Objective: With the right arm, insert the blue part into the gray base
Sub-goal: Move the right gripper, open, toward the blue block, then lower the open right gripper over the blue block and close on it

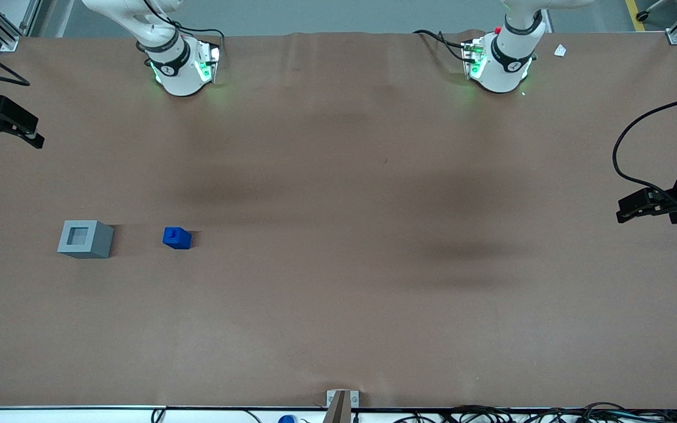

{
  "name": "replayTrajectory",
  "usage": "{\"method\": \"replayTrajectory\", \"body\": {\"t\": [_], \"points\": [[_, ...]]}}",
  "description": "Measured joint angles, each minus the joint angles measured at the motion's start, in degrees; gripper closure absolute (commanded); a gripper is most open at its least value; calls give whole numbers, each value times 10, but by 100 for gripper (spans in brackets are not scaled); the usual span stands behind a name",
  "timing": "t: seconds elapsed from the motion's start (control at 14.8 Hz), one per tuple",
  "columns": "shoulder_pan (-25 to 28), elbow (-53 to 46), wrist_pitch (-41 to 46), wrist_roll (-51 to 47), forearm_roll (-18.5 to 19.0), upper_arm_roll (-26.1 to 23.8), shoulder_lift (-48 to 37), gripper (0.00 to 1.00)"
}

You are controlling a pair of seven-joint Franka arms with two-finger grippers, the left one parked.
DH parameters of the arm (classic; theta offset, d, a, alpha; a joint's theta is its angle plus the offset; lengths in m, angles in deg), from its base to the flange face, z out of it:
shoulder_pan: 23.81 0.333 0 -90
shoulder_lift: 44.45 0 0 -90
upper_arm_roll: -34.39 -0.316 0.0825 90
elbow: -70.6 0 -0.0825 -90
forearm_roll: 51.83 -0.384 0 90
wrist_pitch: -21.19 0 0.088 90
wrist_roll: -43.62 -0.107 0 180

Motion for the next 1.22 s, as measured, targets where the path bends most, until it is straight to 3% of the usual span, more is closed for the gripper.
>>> {"method": "replayTrajectory", "body": {"t": [0.61, 1.22], "points": [[0, 1, 6, 1, 0, -1, 14, 0], [39, 11, -47, -29, -3, -8, 133, 0]]}}
